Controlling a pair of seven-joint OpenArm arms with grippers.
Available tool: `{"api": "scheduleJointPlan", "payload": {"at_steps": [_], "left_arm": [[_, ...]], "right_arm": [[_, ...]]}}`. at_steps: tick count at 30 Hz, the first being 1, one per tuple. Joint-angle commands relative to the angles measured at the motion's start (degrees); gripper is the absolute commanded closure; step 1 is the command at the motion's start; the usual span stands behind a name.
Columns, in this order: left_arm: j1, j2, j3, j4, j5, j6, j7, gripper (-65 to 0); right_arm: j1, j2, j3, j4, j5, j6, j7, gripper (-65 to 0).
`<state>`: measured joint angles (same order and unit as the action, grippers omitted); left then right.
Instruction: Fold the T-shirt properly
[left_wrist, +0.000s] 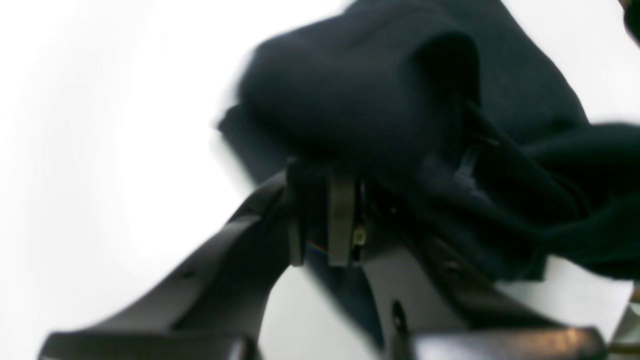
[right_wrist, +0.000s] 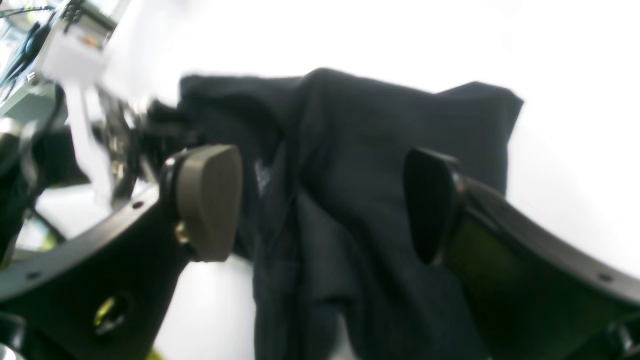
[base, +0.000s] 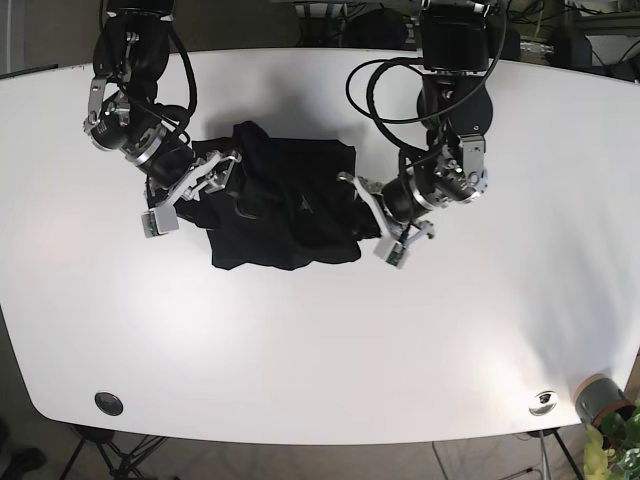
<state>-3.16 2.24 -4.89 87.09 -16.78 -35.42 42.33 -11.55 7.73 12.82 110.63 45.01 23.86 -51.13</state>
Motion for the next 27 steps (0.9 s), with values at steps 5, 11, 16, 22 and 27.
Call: {"api": "scheduleJointPlan", "payload": {"at_steps": [5, 11, 16, 22, 27], "left_arm": [[-0.67, -2.20, -6.32, 1.57, -0.59, 0.03, -1.05, -5.4], [-0.84, -6.68, -8.61, 1.04, -0.59, 0.03, -1.05, -5.4], [-0.67, -10.37, -8.35, 1.13, -0.50, 0.03, -1.05, -5.4], [-0.49, -11.25, -8.26, 1.48, -0.06, 0.03, -1.23, -8.1], [-0.49, -10.90, -8.17, 0.95, -0.06, 0.03, -1.23, -15.7]], "right_arm": [[-3.00, 1.99, -2.31, 1.33, 4.79, 0.89, 1.24, -48.0], [-3.79, 1.90, -9.87, -0.96, 4.44, 0.71, 1.24, -48.0], [-1.77, 0.67, -18.05, -5.18, -1.72, 0.63, 1.68, -48.0], [-1.33, -0.83, -19.37, -3.07, -6.73, 0.63, 1.68, -48.0], [-0.18, 0.32, -19.19, -0.61, -7.08, 0.54, 1.60, -48.0]]}}
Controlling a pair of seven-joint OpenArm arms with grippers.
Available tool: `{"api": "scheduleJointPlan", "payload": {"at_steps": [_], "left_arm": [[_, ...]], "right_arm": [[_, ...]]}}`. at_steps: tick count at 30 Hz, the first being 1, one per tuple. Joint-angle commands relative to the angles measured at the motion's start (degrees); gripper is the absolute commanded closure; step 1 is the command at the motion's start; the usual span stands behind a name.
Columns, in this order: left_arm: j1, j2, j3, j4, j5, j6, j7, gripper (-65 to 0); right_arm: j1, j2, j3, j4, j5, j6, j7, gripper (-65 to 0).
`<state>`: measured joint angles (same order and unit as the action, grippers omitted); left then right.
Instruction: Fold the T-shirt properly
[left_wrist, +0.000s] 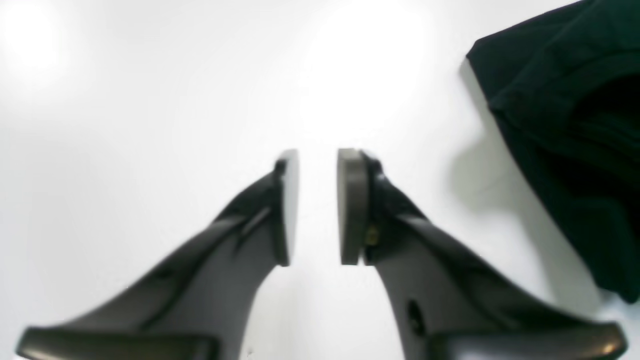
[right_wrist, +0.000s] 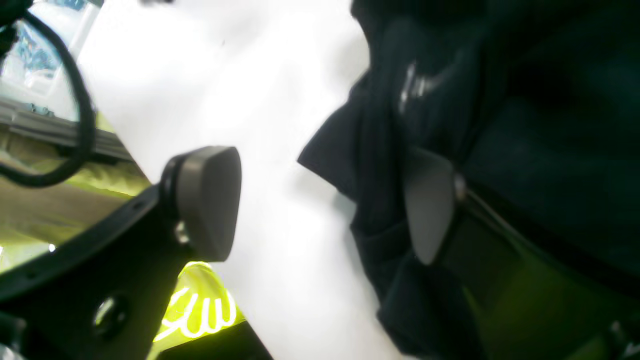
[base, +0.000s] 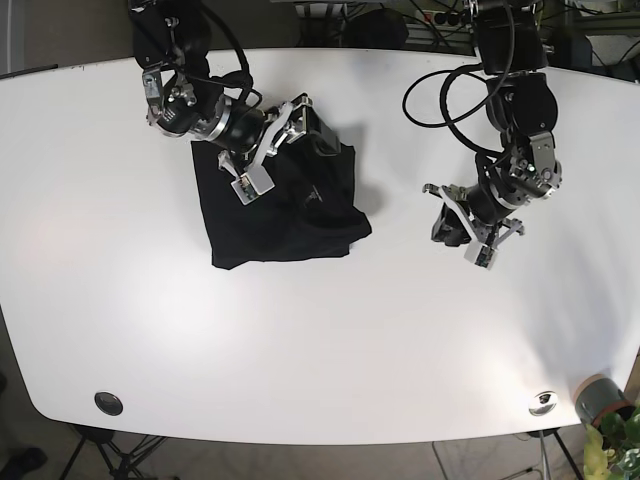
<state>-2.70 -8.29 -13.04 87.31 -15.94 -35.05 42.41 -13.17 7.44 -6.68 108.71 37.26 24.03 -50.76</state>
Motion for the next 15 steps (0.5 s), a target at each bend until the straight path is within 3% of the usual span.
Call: {"api": "scheduleJointPlan", "payload": {"at_steps": [1, 7, 15], "left_arm": [[-0.95, -0.36, -0.02, 0.74, -0.89, -0.34, -1.31, -16.7], [1.42, -0.36, 4.91, 1.70, -1.24, -0.34, -1.40, -21.1], [1.42, 3.15, 8.25, 3.11, -0.80, 0.19, -1.49, -21.4]], "right_arm": [[2.05, 0.87, 0.30, 1.32, 0.68, 0.36, 1.22, -48.0], [6.97, 1.66, 0.30, 0.44, -0.20, 0.28, 0.87, -48.0], [5.56, 5.96, -4.71, 3.69, -8.46, 0.28, 0.87, -48.0]]}}
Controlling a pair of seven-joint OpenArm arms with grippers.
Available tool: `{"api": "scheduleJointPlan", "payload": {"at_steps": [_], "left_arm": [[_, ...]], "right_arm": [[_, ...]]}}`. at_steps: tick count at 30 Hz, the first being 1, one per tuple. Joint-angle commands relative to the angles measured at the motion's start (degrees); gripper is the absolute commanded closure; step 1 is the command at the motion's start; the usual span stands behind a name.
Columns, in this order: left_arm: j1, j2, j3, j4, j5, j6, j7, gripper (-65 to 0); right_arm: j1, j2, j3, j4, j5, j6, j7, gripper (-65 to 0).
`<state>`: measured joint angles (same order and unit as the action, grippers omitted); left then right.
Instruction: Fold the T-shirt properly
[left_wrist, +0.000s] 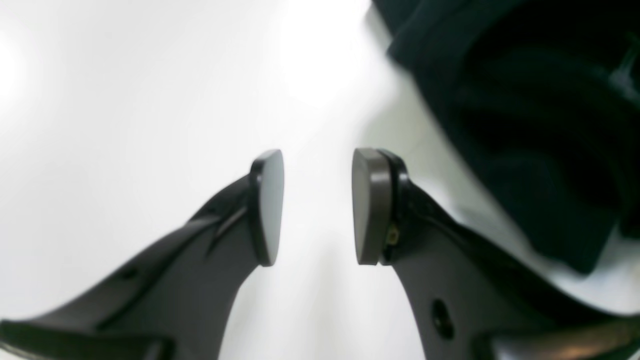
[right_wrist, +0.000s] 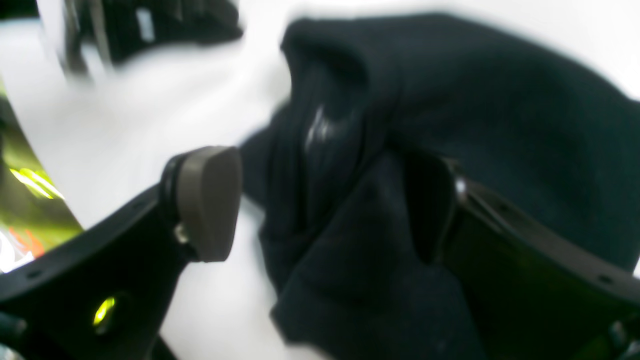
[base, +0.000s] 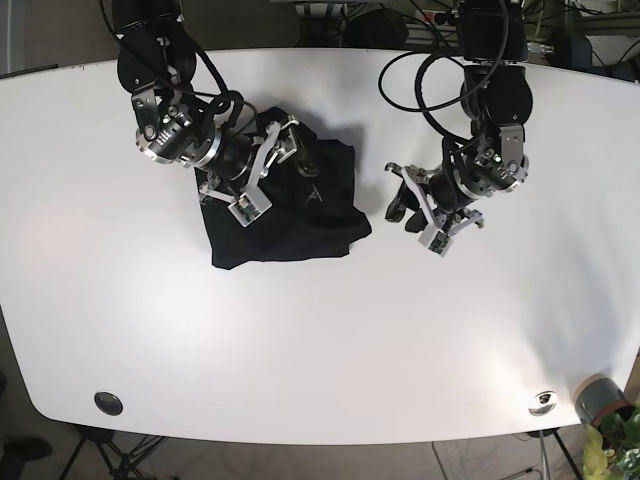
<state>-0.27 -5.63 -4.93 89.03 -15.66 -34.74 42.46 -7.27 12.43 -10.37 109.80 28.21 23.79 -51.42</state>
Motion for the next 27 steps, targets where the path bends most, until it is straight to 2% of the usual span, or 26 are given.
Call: {"api": "scheduleJointPlan", "payload": {"at_steps": [1, 4, 7, 10, 19, 27], "left_arm": [[-1.09, 1.45, 0.14, 1.38, -1.00, -0.12, -1.53, -21.4], [-3.20, 4.00, 0.14, 1.38, 1.20, -0.12, -1.53, -21.5], [-5.05, 6.90, 0.14, 0.50, 5.51, -0.12, -1.53, -21.5], [-6.01, 8.05, 0.14, -0.20, 7.88, -0.38, -1.53, -21.5], [-5.84, 7.87, 0.05, -0.20, 7.97, -0.56, -1.53, -21.1], [-4.43, 5.32, -0.13, -0.20, 7.79, -0.64, -1.53, -21.1]], "right_arm": [[-1.22, 1.60, -1.98, 3.48, -0.38, 0.52, 1.53, -48.0], [-3.06, 2.83, -3.74, 4.71, -2.49, 0.52, 1.79, -48.0], [-4.38, 3.09, -5.50, 4.88, -5.57, 0.60, 1.79, -48.0], [-5.26, 3.09, -8.05, 4.88, -10.58, 0.69, 1.88, -48.0], [-5.96, 2.74, -19.12, 4.97, -26.14, 0.69, 1.97, -48.0], [-6.58, 0.72, -18.77, 2.77, -35.02, 0.60, 6.28, -48.0]]}}
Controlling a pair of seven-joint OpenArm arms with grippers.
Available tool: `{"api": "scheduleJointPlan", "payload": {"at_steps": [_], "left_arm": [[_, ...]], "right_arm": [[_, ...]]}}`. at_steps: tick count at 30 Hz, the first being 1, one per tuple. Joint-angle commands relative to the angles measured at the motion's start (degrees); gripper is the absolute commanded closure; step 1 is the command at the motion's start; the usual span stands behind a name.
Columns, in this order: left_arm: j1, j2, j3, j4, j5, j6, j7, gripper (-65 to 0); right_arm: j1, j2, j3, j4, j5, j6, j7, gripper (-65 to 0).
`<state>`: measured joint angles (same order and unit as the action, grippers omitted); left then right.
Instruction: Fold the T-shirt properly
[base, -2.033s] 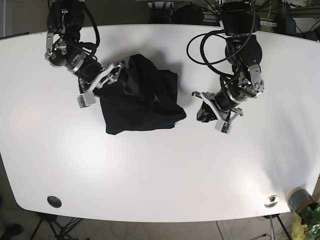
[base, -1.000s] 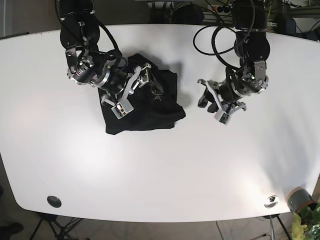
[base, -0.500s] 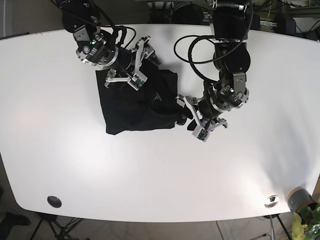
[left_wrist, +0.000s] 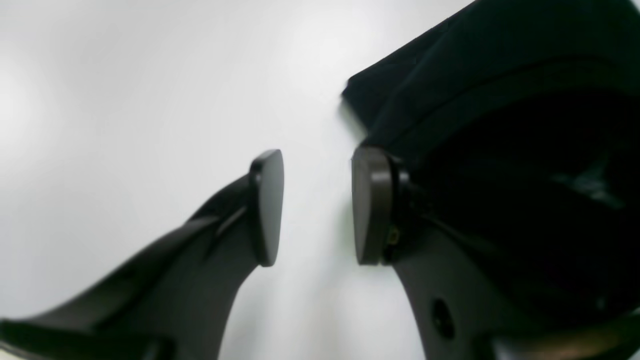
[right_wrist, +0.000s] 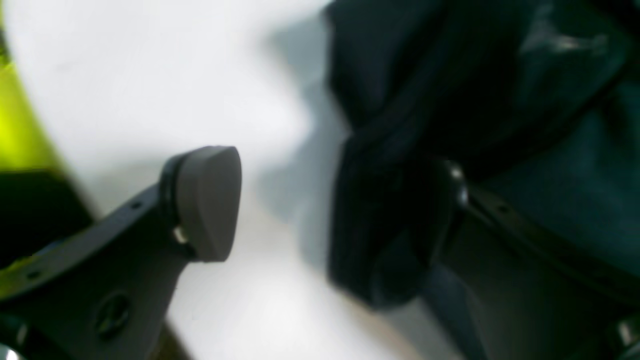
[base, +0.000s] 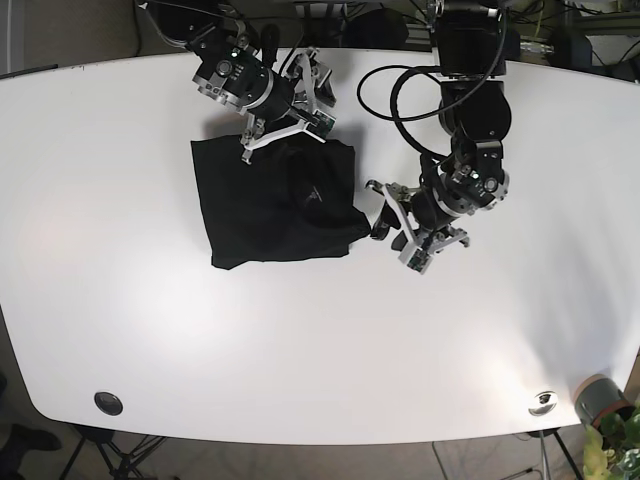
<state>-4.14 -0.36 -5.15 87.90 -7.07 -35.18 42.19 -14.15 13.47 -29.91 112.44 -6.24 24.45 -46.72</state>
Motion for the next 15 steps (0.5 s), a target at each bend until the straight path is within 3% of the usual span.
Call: {"api": "scheduleJointPlan", "payload": {"at_steps": [1, 5, 15], "left_arm": [[-0.56, -0.12, 0.00, 1.11, -0.80, -0.21, -1.27, -21.1], [0.32, -2.14, 0.09, 1.03, -0.80, -0.29, -1.27, -21.1], [1.02, -3.11, -0.08, 0.94, -0.89, -0.29, -1.27, -21.0]], "right_arm": [[0.31, -0.51, 1.30, -0.31, -1.10, -0.05, 1.84, -48.0], [0.75, -0.51, 3.05, -3.12, -1.54, 0.04, 2.37, -48.0], [0.31, -0.60, 6.22, -8.05, -1.54, 0.04, 10.19, -46.9]]}}
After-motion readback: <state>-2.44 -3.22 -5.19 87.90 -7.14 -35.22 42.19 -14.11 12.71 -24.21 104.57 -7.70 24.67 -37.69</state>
